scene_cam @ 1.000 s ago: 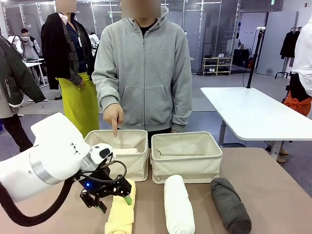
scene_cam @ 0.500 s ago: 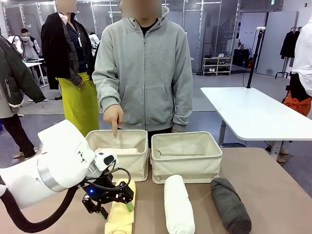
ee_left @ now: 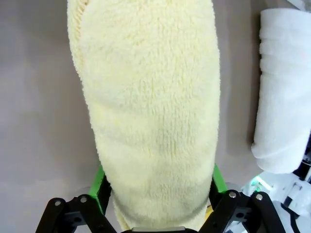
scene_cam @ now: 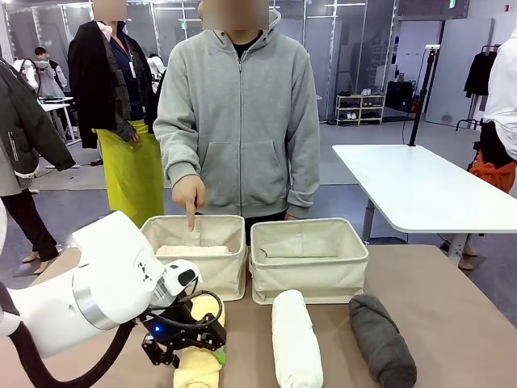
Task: Divide the towels into two baskets.
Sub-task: Pick up one hotel-folded towel from the bottom of the table and place it in the Fabric basket indicated by the person.
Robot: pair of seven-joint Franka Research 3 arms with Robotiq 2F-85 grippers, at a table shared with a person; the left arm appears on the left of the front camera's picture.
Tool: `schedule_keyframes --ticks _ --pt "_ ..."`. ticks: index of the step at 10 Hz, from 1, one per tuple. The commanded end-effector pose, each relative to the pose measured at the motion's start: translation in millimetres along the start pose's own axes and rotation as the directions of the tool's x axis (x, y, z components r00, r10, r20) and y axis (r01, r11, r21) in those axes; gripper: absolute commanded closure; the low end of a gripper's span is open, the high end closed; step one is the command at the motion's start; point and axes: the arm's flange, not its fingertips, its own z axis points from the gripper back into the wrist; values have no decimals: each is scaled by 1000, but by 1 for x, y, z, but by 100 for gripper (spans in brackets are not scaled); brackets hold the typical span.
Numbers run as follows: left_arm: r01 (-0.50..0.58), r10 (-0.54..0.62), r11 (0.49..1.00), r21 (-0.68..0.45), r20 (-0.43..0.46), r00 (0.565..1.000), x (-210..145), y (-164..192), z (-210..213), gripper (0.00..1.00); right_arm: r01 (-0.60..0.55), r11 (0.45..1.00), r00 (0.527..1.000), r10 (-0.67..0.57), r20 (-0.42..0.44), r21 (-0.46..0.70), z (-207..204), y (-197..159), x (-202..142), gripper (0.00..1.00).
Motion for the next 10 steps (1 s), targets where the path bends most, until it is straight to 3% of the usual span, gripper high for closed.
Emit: schedule_keyframes --ticks 1,7,8,10 --pt "45 -44 999 -9 46 998 -25 25 -10 14 -5 1000 1000 5 4 9 2 3 -1 0" --pt "38 -38 999 -9 59 998 -28 27 4 72 -5 1000 1000 5 4 9 2 3 -1 0" --pt "27 -26 999 -31 34 999 -33 19 25 72 -5 1000 1000 5 4 9 2 3 -1 0" --pt "106 -99 991 -79 90 991 -45 -1 90 72 -5 1000 1000 5 4 9 2 3 -1 0"
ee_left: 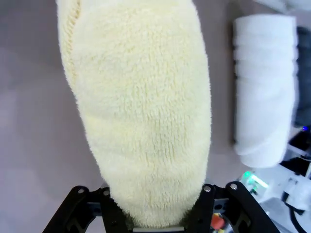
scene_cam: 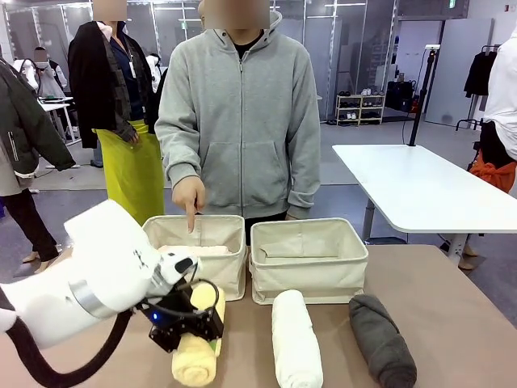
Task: Divide the towels into two baskets.
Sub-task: Pick up one hotel-folded towel from the bottom of the table and place it in the Fabric basket indicated by the person.
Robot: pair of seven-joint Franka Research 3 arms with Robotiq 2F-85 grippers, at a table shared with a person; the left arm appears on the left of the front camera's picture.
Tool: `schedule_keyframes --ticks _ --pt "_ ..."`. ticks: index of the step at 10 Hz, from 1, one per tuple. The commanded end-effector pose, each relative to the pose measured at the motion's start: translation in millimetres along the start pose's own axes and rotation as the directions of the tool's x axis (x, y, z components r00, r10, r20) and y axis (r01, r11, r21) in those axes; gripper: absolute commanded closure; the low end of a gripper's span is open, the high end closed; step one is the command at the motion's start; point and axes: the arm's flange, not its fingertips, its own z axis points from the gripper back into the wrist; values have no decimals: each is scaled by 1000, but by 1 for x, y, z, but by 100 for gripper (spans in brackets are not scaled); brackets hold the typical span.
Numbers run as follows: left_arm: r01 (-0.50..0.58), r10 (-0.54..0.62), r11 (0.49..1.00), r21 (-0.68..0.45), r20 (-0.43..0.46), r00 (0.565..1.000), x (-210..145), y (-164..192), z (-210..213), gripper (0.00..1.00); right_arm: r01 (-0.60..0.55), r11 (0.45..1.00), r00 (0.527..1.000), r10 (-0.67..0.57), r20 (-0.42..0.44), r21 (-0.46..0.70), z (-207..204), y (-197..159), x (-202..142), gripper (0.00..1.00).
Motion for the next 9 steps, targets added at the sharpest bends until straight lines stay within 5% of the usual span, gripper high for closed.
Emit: schedule_keyframes --ticks 1,3,4,6,7,8,9 --pt "95 -95 994 -45 12 995 -46 7 79 72 -5 1000 1000 5 4 9 2 3 -1 0" --pt "225 -228 973 -55 -64 971 -41 16 109 72 -5 1000 1000 5 4 9 2 3 -1 0" --pt "370 -370 929 -19 -103 923 -43 15 121 72 -5 1000 1000 5 4 9 2 3 -1 0" --pt "595 -583 804 10 -186 791 -35 19 145 72 -5 1000 1000 5 4 9 2 3 -1 0" --pt "761 -753 642 -94 -263 603 -29 20 155 72 -5 1000 1000 5 4 9 2 3 -1 0" --pt "844 -825 531 -73 -273 496 -23 20 159 72 -5 1000 1000 5 4 9 2 3 -1 0" --pt "862 -830 507 18 -260 494 -18 19 158 72 -5 1000 1000 5 4 9 2 3 -1 0"
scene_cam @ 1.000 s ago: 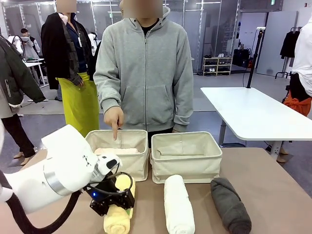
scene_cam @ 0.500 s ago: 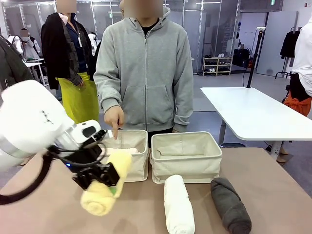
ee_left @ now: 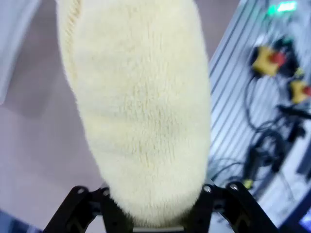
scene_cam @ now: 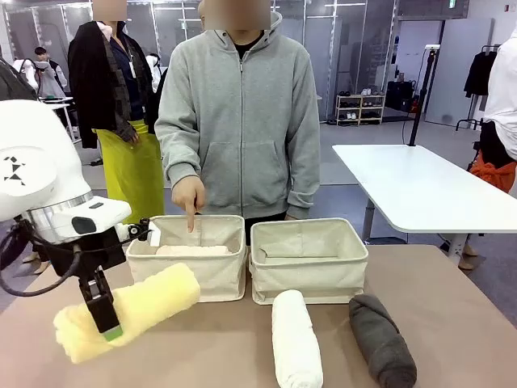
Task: Divide the towels into two baskets.
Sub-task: Pick up one hotel-folded towel from the bottom of the table and place it in the Fabric basket indicated by the person.
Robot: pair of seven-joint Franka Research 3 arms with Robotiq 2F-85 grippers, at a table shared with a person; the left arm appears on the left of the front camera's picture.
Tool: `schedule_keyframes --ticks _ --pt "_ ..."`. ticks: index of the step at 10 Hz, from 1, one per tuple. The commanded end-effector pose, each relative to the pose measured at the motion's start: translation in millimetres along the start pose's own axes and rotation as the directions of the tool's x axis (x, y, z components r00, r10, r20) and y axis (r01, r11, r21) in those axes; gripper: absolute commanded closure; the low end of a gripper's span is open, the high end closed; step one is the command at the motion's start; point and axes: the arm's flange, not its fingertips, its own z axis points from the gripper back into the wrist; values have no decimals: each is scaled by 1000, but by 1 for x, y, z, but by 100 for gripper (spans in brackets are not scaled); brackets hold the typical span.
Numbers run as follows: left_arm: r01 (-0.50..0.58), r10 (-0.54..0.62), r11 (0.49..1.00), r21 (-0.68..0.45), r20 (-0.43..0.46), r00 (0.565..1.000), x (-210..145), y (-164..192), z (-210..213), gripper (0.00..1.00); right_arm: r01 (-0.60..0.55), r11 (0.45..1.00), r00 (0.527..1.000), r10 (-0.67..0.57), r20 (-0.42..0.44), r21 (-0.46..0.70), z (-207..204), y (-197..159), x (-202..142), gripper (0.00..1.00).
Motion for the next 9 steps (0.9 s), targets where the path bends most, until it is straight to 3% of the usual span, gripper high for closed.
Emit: schedule_keyframes --ticks 1,2,3,5,6,8,9 --pt "91 -100 990 104 77 992 9 2 8 72 -5 1000 1000 5 4 9 2 3 -1 0" --pt "74 -84 993 92 114 990 9 -2 8 72 -5 1000 1000 5 4 9 2 3 -1 0" --pt "68 -68 996 51 8 998 6 1 6 72 -5 1000 1000 5 4 9 2 3 -1 0" --pt "68 -68 996 51 8 998 6 1 6 72 -5 1000 1000 5 4 9 2 3 -1 0" --pt "92 -95 994 61 38 995 10 1 7 63 -5 1000 1000 5 4 9 2 3 -1 0" --pt "206 -226 925 318 27 974 25 18 37 63 -5 1000 1000 5 4 9 2 3 -1 0" --pt "263 -298 893 366 40 954 39 47 53 63 -5 1000 1000 5 4 9 2 3 -1 0"
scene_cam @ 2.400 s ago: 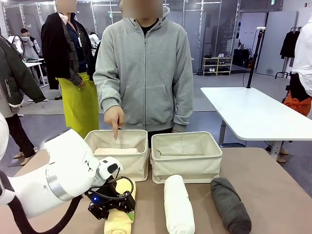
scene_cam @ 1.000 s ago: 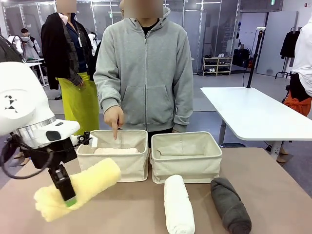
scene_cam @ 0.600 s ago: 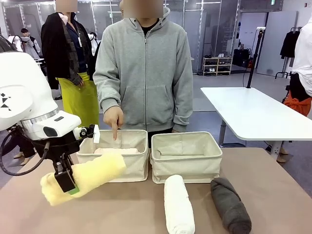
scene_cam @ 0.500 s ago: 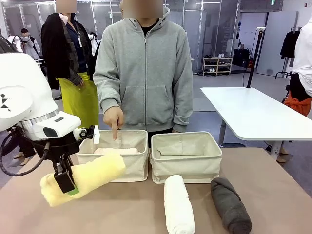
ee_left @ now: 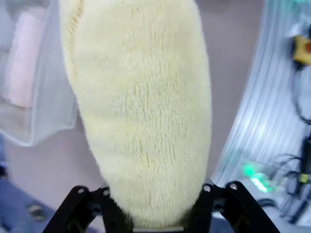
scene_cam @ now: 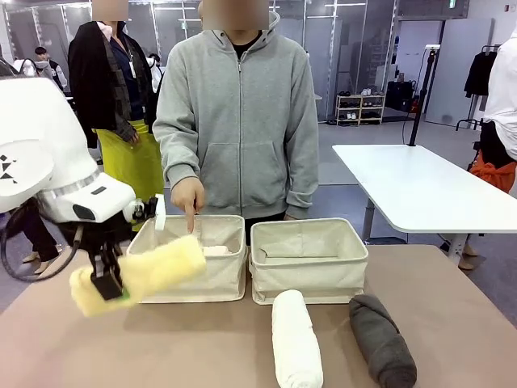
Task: Divide the towels into two baskets.
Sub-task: Pick up one hotel-folded towel from the bottom of the table and place it in the Fabric basket indicated by the person.
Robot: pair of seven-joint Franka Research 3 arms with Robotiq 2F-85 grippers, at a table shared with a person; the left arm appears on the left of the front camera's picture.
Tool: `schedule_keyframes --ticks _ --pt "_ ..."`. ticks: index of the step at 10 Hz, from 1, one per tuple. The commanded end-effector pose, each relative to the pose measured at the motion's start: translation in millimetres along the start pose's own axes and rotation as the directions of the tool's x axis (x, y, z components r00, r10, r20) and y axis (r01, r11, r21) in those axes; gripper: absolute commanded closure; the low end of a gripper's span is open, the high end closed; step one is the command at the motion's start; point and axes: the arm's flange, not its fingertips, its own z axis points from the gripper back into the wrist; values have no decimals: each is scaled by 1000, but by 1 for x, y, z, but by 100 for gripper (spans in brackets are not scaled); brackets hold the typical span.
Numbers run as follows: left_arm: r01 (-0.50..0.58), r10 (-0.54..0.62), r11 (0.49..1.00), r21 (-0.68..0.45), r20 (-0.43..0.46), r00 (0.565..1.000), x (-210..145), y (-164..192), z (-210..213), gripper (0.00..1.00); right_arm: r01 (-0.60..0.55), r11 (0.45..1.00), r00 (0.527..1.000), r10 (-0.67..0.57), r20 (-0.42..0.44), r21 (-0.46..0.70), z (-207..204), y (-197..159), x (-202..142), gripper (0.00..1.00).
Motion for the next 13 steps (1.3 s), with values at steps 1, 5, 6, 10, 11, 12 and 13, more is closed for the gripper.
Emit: schedule_keyframes --ticks 1,5,6,10,11,12,13 --pt "190 -189 974 122 -19 982 13 58 2 63 -5 1000 1000 5 4 9 2 3 -1 0" --pt "349 -347 936 58 -40 937 41 153 -30 63 -5 1000 1000 5 4 9 2 3 -1 0" --pt "363 -360 930 50 -62 931 52 169 -42 63 -5 1000 1000 5 4 9 2 3 -1 0" --pt "289 -292 956 -42 -76 953 81 210 -91 63 -5 1000 1000 5 4 9 2 3 -1 0" --pt "275 -279 960 -55 -80 957 81 216 -101 63 -5 1000 1000 5 4 9 2 3 -1 0" --pt "261 -265 963 -62 -70 962 80 220 -114 63 -5 1000 1000 5 4 9 2 3 -1 0" --pt "254 -259 965 -69 -81 963 79 222 -127 63 -5 1000 1000 5 4 9 2 3 -1 0"
